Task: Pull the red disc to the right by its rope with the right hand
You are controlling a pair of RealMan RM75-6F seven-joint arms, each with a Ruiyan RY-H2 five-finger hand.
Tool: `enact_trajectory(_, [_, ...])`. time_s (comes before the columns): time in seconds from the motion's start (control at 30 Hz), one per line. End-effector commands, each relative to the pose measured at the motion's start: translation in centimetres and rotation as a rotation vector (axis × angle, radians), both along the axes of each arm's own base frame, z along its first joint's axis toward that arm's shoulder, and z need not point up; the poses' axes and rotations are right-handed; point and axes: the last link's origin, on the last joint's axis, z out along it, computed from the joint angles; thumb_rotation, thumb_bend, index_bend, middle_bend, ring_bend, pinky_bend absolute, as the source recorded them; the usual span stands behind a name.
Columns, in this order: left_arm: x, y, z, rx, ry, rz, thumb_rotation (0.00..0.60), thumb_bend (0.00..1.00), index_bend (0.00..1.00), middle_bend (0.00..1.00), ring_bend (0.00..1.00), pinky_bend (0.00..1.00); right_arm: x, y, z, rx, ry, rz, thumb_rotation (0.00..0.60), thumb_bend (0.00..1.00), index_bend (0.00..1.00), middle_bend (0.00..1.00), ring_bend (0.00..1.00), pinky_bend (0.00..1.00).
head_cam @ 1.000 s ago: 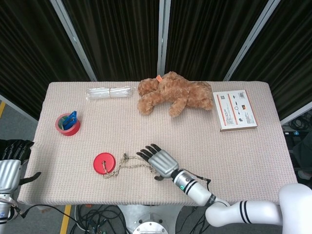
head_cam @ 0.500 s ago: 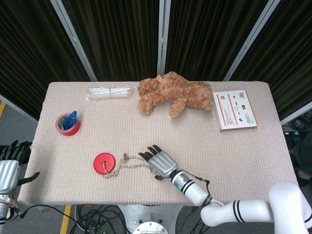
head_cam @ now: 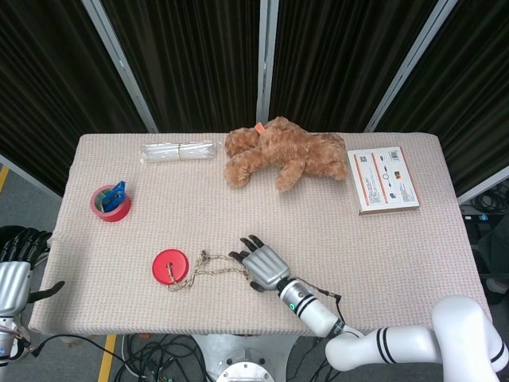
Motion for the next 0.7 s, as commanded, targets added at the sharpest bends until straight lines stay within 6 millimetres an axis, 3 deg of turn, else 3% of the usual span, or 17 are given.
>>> enact_trajectory(0.03, [-0.08,-0.03,-0.01,-0.001,-0.001,0.002,0.6,0.01,0.13,0.12,0.02,0.12,0.0,0.08,-0.06,0.001,-0.002,0.003,0.6,0.19,0.17,0.32,0.0,0.0])
enact_trajectory(0.7, [-0.33,-0.18,0.02,-0.001,-0.008,0.009,0.6,0.01,0.13,0.12,0.02,0.12,0.36,0.27,-0.29,-0.015,-0.044,0.017,0.6,0.27,0.35,0.43,0.07,0.0])
